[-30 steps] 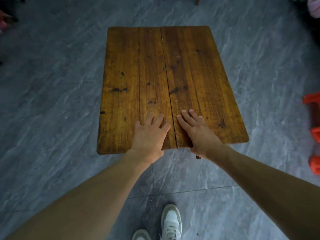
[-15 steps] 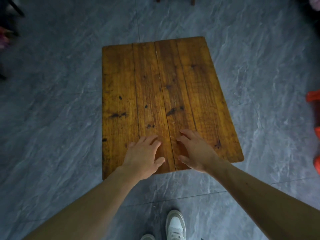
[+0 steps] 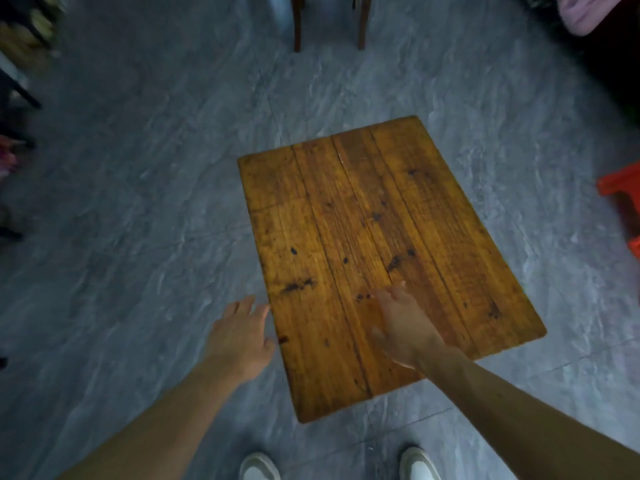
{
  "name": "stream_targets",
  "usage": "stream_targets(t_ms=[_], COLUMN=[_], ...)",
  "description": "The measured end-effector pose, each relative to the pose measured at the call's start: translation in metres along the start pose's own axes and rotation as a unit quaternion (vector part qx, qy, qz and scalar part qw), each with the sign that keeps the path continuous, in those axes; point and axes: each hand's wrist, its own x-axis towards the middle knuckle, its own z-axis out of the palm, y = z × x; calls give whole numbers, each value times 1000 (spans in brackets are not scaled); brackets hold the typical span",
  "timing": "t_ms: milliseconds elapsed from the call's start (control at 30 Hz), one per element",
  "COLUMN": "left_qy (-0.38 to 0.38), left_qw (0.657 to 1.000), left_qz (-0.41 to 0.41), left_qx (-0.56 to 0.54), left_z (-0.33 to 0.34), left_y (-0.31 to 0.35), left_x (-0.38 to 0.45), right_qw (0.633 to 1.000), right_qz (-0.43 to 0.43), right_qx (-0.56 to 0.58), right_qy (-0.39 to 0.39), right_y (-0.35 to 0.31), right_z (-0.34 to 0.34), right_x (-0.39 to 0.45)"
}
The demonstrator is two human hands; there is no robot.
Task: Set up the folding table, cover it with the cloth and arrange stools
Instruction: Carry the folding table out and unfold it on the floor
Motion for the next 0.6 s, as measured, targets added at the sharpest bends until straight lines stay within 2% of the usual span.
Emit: stream_targets(t_ms=[133,267,467,600], left_qy=[21,51,37,43], left_qw=[997,990,981,960], left_qz=[67,126,182,255], left_qx=[26,28,65,107], left_z=[-25,-59,-94,-118], left_y=[-38,-61,-73,-63], left_x=[-2,14,64,116], right_qw=[997,995,987,978], right_qz=[65,82,126,170], right_qx=[44,48,83,85], right_qy=[18,9,61,89], right_y=[-58,-106,-127,-125], right_z=[11,22,13,10], right_x=[4,15,59,94])
